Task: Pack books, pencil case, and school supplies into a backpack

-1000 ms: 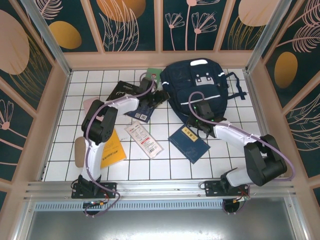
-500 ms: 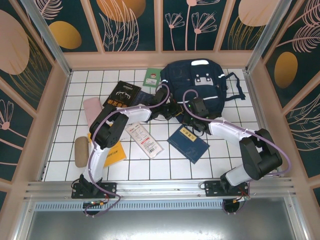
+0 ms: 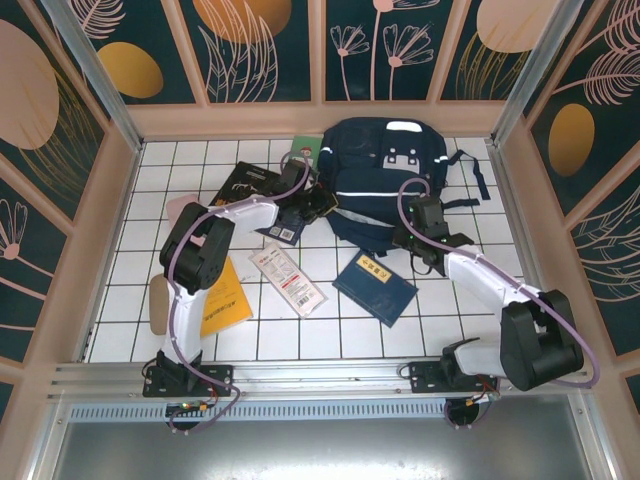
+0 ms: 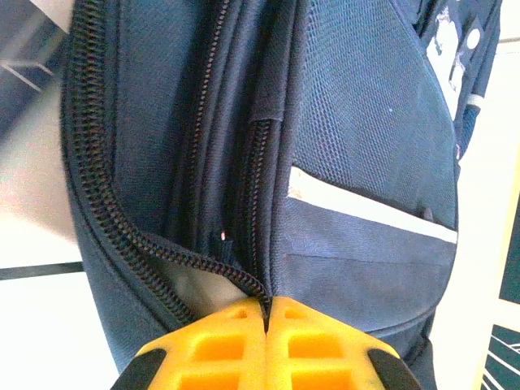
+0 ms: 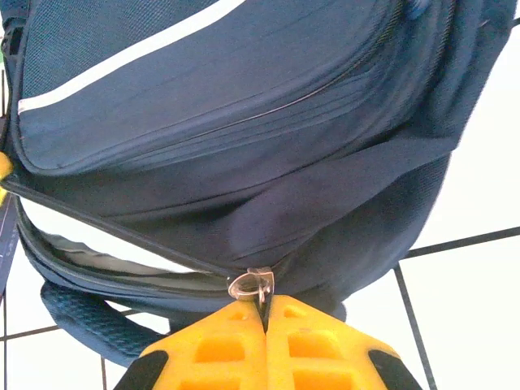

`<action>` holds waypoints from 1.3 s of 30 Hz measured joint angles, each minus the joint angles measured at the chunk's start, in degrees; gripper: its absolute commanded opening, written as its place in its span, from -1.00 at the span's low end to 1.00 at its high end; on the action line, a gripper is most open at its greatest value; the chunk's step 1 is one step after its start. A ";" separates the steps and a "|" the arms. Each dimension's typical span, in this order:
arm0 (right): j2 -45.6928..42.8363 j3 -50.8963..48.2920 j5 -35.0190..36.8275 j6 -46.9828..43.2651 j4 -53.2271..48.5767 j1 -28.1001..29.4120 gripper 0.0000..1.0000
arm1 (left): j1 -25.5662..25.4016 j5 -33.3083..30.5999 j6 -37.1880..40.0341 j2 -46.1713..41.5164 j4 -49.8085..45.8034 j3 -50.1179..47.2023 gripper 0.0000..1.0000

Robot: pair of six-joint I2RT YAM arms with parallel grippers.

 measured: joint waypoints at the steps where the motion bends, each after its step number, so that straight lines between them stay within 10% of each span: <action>1: -0.02 0.00 -0.39 -0.66 -0.02 -0.37 -1.00 | 0.26 0.02 0.72 -0.26 -0.76 0.00 -1.00; 4: 0.11 0.00 -1.66 -1.53 0.07 -0.87 -1.00 | 0.81 0.42 2.05 -1.11 -1.73 -0.50 -1.00; 8: 0.70 0.04 -4.17 -2.54 0.74 -0.55 -1.00 | 2.47 -0.92 4.37 -3.26 -4.44 -1.09 -0.25; 13: 2.12 0.35 -4.11 -2.71 1.07 1.86 -1.00 | 5.53 -3.17 4.07 -6.78 -5.46 -1.57 -0.14; 23: 3.28 0.37 -4.81 -2.23 3.80 6.56 -1.00 | -7.89 2.01 -4.63 -8.52 -2.75 -1.99 -0.06; 39: 3.26 -1.84 -3.54 1.22 6.84 8.39 -1.00 | -10.91 2.08 -12.44 -7.17 -3.17 -5.11 0.10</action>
